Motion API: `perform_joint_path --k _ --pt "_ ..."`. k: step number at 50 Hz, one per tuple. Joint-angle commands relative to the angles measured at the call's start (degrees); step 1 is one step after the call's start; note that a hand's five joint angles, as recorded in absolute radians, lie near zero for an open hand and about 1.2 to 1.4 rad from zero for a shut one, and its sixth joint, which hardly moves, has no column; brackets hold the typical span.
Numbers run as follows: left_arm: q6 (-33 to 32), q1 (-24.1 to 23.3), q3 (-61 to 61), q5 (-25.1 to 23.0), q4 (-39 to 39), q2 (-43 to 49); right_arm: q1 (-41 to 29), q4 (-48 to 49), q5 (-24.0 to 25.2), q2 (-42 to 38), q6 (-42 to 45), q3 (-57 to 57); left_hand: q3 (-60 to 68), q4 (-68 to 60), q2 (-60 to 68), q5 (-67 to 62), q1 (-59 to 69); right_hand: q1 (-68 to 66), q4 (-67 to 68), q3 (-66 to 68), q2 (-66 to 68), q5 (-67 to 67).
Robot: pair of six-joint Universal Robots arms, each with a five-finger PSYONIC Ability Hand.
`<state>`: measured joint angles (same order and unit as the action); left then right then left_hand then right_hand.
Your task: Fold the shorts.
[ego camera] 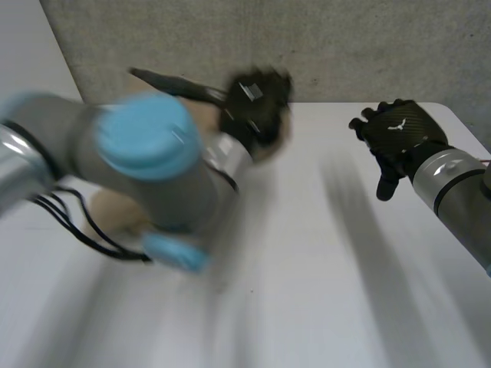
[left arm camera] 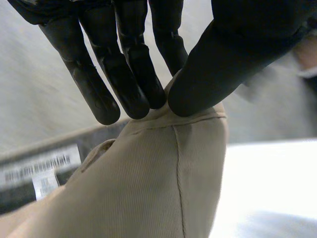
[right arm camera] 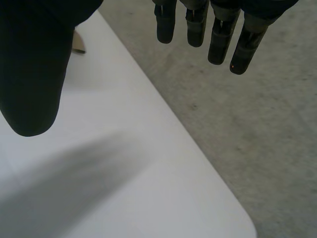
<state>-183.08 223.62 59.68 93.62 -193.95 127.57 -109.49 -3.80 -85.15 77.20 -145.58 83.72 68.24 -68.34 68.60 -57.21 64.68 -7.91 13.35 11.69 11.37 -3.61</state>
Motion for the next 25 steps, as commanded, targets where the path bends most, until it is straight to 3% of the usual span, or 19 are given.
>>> perform_joint_path --k 1,2,6,11,16,19,25 --pt "-0.70 -9.16 4.92 -0.11 3.57 6.02 1.55 2.47 -3.79 0.94 0.03 -0.84 -13.88 13.98 -14.24 12.85 -10.32 -2.09 -3.35 -1.69 -1.37 3.61" --pt "-0.96 -10.48 5.88 -0.10 4.27 6.11 1.82 2.74 -3.80 0.94 0.03 -0.84 -29.60 29.70 -29.96 28.58 -26.05 -2.09 -3.35 -1.69 -1.37 3.61" --pt "-3.32 -12.51 7.73 0.42 5.25 4.54 2.61 2.92 -3.27 0.94 0.03 -0.84 -57.12 57.22 -57.48 56.09 -53.56 -2.09 -3.35 -1.69 -1.37 3.61" --pt "-8.51 -10.50 8.35 0.60 5.77 0.06 2.26 2.83 -3.18 0.85 -0.67 -0.93 -57.85 57.95 -58.21 56.82 -54.29 -2.09 -3.35 -1.69 -1.37 3.61" --pt "-11.42 -2.42 11.86 0.69 6.56 -7.23 1.91 2.57 -2.57 0.68 -0.67 -0.93 -58.02 58.12 -58.38 56.99 -54.46 -2.09 -3.35 -1.69 -1.37 3.61" --pt "-10.11 1.27 15.36 0.51 6.65 -13.54 1.64 2.04 -1.78 0.67 -0.84 -0.84 -58.02 58.12 -58.38 56.99 -54.46 -2.09 -3.35 -1.69 -1.37 3.61" --pt "-4.40 10.68 22.40 0.69 6.74 -21.56 -1.17 -2.17 6.73 0.41 -6.64 -0.14 -55.50 55.60 -55.86 54.47 -51.94 -10.39 4.95 6.61 6.93 -4.70"
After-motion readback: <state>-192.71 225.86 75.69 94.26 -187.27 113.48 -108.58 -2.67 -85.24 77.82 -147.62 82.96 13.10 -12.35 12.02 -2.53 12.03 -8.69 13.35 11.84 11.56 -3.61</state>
